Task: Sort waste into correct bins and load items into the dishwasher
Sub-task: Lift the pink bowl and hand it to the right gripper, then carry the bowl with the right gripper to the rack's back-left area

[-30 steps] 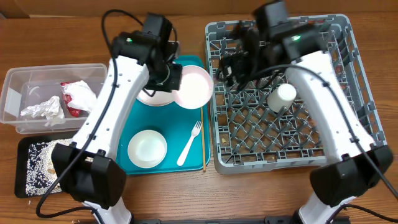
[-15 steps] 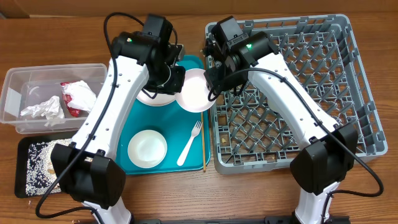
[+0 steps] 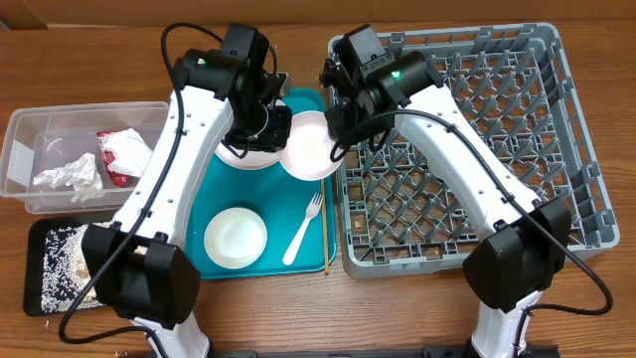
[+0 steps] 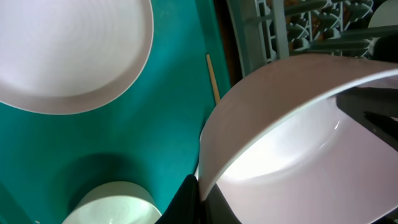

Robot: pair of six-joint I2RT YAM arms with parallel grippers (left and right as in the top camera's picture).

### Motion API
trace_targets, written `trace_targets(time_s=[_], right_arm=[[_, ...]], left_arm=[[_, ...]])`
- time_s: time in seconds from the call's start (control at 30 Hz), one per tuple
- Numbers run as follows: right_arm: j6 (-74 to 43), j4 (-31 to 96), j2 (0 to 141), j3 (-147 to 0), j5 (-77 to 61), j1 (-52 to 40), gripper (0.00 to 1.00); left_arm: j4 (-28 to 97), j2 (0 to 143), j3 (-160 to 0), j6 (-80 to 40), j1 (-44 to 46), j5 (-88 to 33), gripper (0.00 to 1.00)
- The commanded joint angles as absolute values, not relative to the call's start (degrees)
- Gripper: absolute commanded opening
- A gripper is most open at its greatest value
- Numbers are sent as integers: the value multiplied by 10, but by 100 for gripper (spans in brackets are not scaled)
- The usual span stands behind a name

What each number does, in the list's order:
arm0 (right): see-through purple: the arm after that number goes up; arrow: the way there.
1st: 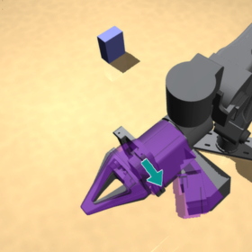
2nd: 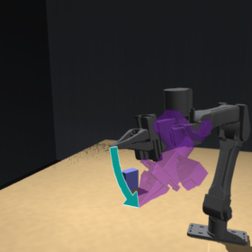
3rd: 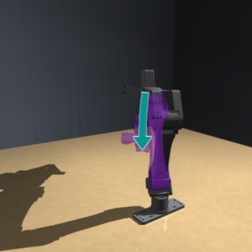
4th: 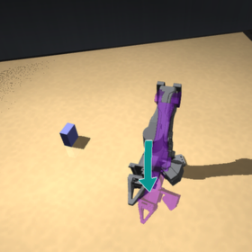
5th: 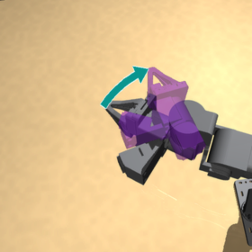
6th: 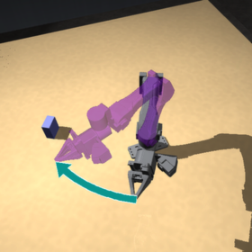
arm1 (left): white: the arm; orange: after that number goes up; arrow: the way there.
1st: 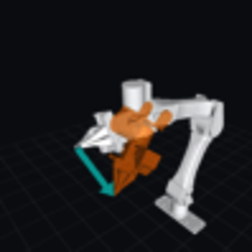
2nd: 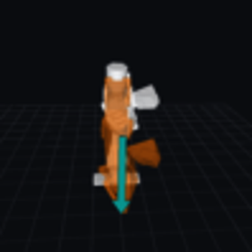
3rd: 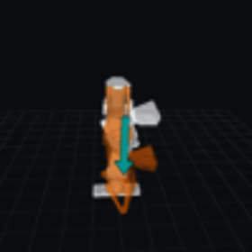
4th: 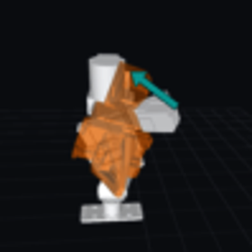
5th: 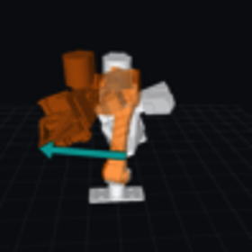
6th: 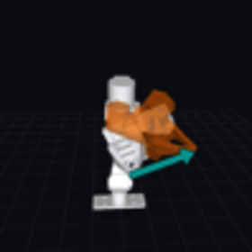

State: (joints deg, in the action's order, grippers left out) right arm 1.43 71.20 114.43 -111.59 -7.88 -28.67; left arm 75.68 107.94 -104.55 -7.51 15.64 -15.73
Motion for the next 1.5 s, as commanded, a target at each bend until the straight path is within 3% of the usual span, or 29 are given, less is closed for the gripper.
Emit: trace_targets(time_s=[0.0,0.17,0.3,0.37,0.5,0.57,0.67,0.8,1.03,1.1,1.17,1.2,1.37,1.47], right_arm=[[17,711,1124,-1136,-71,-284,44],[17,718,1117,-1136,-71,-285,44],[17,726,1117,-1136,-71,-289,32],[17,732,1117,-1136,-71,-292,15],[17,736,1117,-1136,-71,-294,5],[17,735,1117,-1136,-71,-293,4],[17,729,1117,-1136,-63,-293,4],[15,713,1117,-1136,13,-290,4],[16,619,1118,-1136,119,-252,4],[16,593,1118,-1136,142,-231,4],[22,579,1118,-1136,172,-203,4],[37,571,1118,-1135,176,-174,4],[50,529,1123,-1123,199,-121,4],[50,459,1127,-1085,337,-112,4]], left_arm=[[753,1093,-1052,-65,154,-160,4],[746,1094,-1052,-69,154,-160,4],[742,1094,-1052,-69,154,-161,4],[739,1094,-1052,-69,154,-161,4],[728,1094,-1052,-69,154,-162,7],[719,1094,-1052,-69,154,-170,19],[698,1094,-1052,-69,154,-196,45],[693,1094,-1087,-69,142,-206,56],[720,1094,-1175,-69,101,-216,64],[720,1094,-1177,-68,95,-214,72],[726,1094,-1177,-68,90,-203,87],[733,1094,-1177,-68,90,-184,100],[732,1094,-1176,-68,90,-174,100],[732,1094,-1176,-68,90,-174,100]])
